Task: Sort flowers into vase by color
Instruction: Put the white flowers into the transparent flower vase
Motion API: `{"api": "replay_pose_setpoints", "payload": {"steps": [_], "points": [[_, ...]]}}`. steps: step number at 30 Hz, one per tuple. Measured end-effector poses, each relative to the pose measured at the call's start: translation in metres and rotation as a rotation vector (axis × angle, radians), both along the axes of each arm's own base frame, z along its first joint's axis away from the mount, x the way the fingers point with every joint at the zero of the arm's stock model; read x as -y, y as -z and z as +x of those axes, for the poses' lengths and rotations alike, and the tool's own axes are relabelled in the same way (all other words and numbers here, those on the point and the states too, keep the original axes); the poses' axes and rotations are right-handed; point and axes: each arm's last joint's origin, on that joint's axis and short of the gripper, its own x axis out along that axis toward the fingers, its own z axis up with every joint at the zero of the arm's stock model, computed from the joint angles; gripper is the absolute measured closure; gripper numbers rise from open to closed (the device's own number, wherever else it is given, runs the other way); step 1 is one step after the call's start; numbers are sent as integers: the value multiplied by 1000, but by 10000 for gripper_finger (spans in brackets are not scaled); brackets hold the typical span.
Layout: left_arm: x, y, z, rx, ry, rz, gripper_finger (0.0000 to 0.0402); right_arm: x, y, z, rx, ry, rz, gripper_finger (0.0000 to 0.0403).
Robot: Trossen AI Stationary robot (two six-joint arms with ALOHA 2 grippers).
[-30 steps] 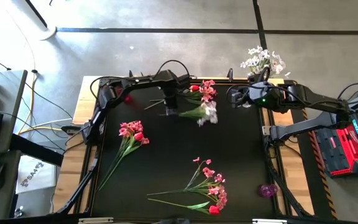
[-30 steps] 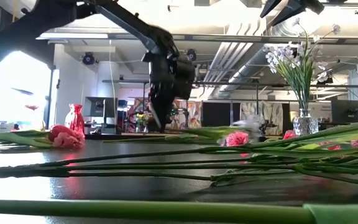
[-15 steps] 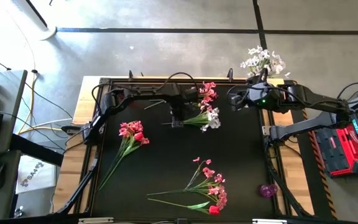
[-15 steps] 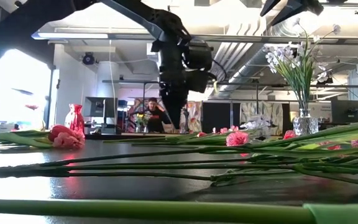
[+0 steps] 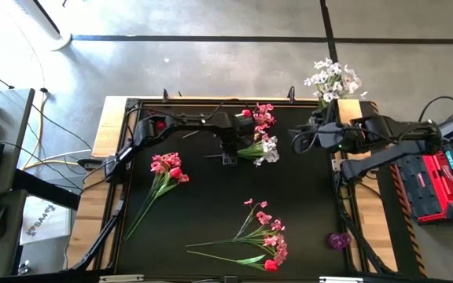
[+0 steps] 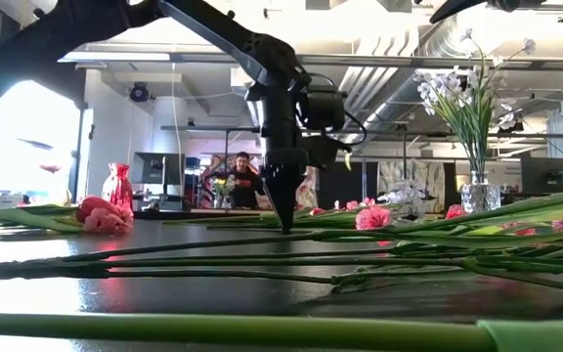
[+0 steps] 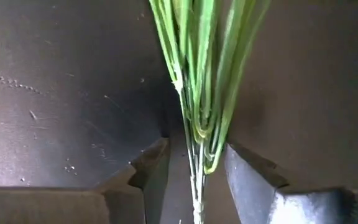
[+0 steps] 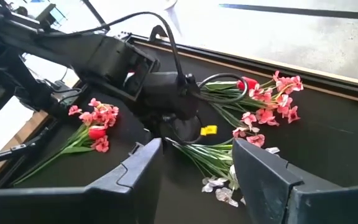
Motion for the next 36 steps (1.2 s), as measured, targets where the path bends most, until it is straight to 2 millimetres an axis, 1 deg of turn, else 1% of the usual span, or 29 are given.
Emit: {"api": "replay_pose_setpoints", "payload": {"steps": [2,4,7,10,11,13,16,19,22,25,29,32,35,36], "points": [[0,4,1,-9,-7,-2,260,-3,0,-1,4,4,2,219],[1,8,2,-17,-11,-10,274,-6,1,-2,8,9,1,219],[2,10,2,-20,-12,-5,320,-10,3,-3,-9,13,8,219],[0,5,1,2,-34,-20,381,-14,11,-9,-92,-5,56,219],[-3,3,1,10,-45,-28,390,-16,14,-12,-133,-11,94,219],[-6,-3,-1,29,-60,-42,388,-21,20,-18,-211,-13,160,219],[-9,-18,-3,86,-73,-95,393,-30,26,-22,-268,-7,199,219],[-10,-44,-4,191,-73,-160,397,-37,31,-22,-269,17,204,219],[-7,-64,-5,268,-55,-187,398,-44,48,-20,-256,51,234,219],[0,-86,-5,362,-27,-200,399,-54,72,-12,-183,96,272,219],[8,-119,-4,522,5,-233,400,-69,97,7,67,95,296,219],[12,-137,-1,638,20,-275,401,-77,111,18,228,69,213,219],[16,-154,1,750,54,-344,401,-81,116,25,352,57,90,219],[17,-157,2,772,66,-370,401,-82,116,27,384,63,52,219]]}}
